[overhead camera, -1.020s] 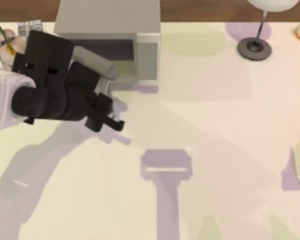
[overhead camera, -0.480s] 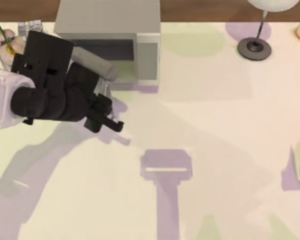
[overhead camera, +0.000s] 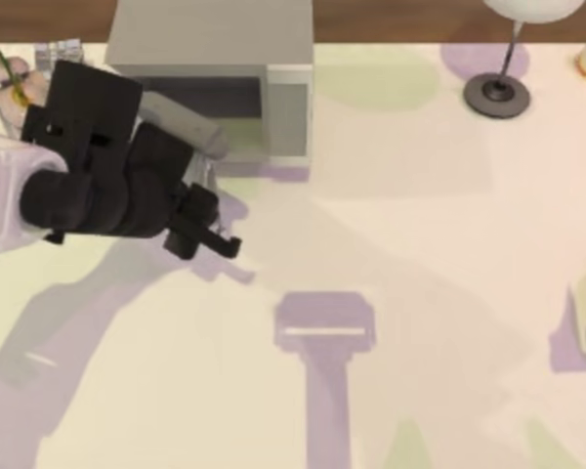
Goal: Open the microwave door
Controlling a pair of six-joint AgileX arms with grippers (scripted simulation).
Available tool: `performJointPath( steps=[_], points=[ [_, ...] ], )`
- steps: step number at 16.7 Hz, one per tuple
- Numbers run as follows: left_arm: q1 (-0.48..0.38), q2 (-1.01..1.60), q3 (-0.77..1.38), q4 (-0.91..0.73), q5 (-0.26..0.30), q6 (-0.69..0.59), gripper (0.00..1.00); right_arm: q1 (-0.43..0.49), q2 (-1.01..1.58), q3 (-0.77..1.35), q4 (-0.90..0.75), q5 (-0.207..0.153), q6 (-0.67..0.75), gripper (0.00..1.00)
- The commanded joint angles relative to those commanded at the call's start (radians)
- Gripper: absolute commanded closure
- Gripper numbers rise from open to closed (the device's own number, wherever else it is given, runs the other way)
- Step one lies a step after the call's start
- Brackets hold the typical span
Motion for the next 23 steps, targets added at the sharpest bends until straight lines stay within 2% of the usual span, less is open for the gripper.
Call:
performJointPath(
  steps=[8,11,17,23],
  points=[
    [0.0,0.0,0.0,0.0,0.0,0.0,1.0,0.0,0.0,0.0,0.0,0.0,0.0,0.0],
    [0.001,0.001,-0.005,-0.008,0.017,0.01,1.0,0.0,0.0,0.0,0.0,0.0,0.0,0.0],
    [0.053,-0.023,-0.018,-0.031,0.087,0.111,1.0,0.0,0.0,0.0,0.0,0.0,0.0,0.0],
    [0.054,-0.023,-0.019,-0.032,0.088,0.113,1.0,0.0,0.0,0.0,0.0,0.0,0.0,0.0]
  ],
)
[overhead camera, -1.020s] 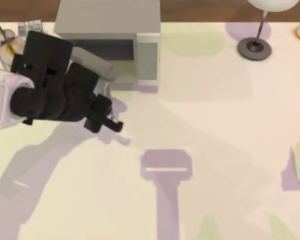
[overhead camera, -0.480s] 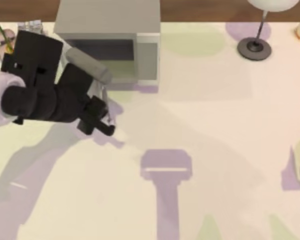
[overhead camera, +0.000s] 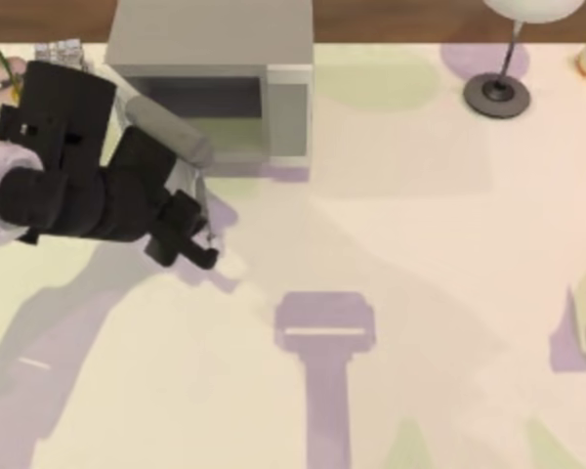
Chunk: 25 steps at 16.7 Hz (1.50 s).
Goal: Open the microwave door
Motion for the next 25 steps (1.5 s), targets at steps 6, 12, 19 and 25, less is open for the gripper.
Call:
performJointPath(
  steps=[6,12,19,25],
  points=[
    [0.0,0.0,0.0,0.0,0.0,0.0,1.0,0.0,0.0,0.0,0.0,0.0,0.0,0.0],
    [0.0,0.0,0.0,0.0,0.0,0.0,1.0,0.0,0.0,0.0,0.0,0.0,0.0,0.0],
    [0.0,0.0,0.0,0.0,0.0,0.0,1.0,0.0,0.0,0.0,0.0,0.0,0.0,0.0],
    [0.034,-0.01,0.002,-0.026,0.058,0.078,1.0,0.0,0.0,0.0,0.0,0.0,0.0,0.0]
  ],
)
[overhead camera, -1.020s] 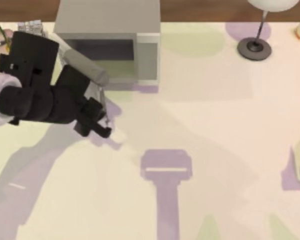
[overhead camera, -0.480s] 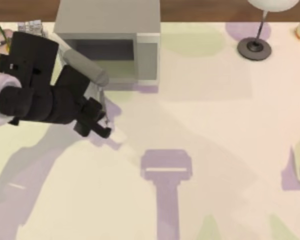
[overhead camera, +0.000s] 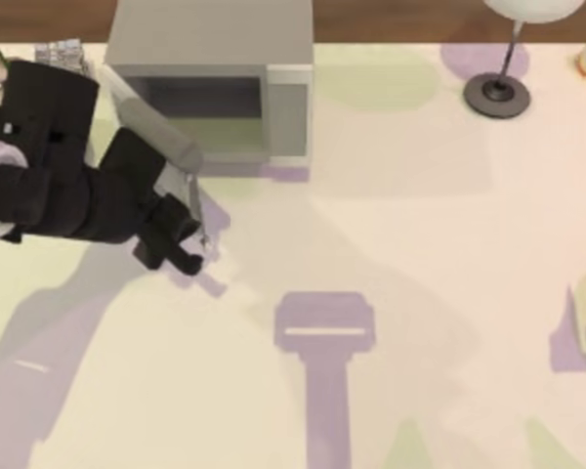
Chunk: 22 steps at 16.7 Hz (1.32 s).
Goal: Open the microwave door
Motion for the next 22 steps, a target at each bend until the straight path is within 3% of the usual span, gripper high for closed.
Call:
performJointPath(
  steps=[3,22],
  points=[
    [0.024,-0.003,-0.008,-0.021,0.028,0.044,1.0,0.0,0.0,0.0,0.0,0.0,0.0,0.0],
    [0.024,-0.003,-0.008,-0.021,0.028,0.044,1.0,0.0,0.0,0.0,0.0,0.0,0.0,0.0]
  ],
)
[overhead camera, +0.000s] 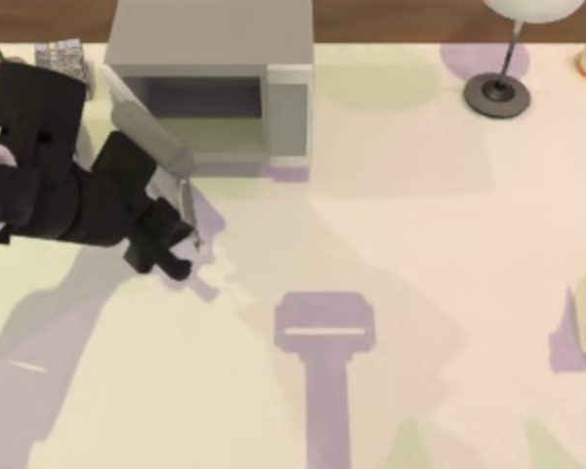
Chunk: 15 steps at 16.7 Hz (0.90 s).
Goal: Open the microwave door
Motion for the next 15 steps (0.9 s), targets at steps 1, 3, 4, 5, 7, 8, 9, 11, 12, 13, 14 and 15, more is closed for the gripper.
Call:
performJointPath(
  steps=[1,3,4,5,7,8,9,11,12,13,14,15],
  points=[
    [0.0,0.0,0.0,0.0,0.0,0.0,1.0,0.0,0.0,0.0,0.0,0.0,0.0,0.0],
    [0.0,0.0,0.0,0.0,0.0,0.0,1.0,0.0,0.0,0.0,0.0,0.0,0.0,0.0],
    [0.0,0.0,0.0,0.0,0.0,0.0,1.0,0.0,0.0,0.0,0.0,0.0,0.0,0.0],
    [0.0,0.0,0.0,0.0,0.0,0.0,1.0,0.0,0.0,0.0,0.0,0.0,0.0,0.0],
    [-0.004,0.001,-0.002,-0.004,0.007,0.0,1.0,0.0,0.0,0.0,0.0,0.0,0.0,0.0],
    [0.002,0.004,-0.004,-0.012,0.013,0.012,1.0,0.0,0.0,0.0,0.0,0.0,0.0,0.0],
    [0.011,0.004,-0.002,-0.02,0.023,0.03,1.0,0.0,0.0,0.0,0.0,0.0,0.0,0.0],
    [0.032,-0.003,0.009,-0.033,0.051,0.078,1.0,0.0,0.0,0.0,0.0,0.0,0.0,0.0],
    [0.043,-0.005,0.011,-0.042,0.064,0.101,1.0,0.0,0.0,0.0,0.0,0.0,0.0,0.0],
    [0.052,-0.004,0.01,-0.053,0.074,0.117,1.0,0.0,0.0,0.0,0.0,0.0,0.0,0.0],
    [0.057,-0.001,0.008,-0.06,0.078,0.126,1.0,0.0,0.0,0.0,0.0,0.0,0.0,0.0],
    [0.057,-0.001,0.008,-0.06,0.079,0.127,1.0,0.0,0.0,0.0,0.0,0.0,0.0,0.0]
  ],
)
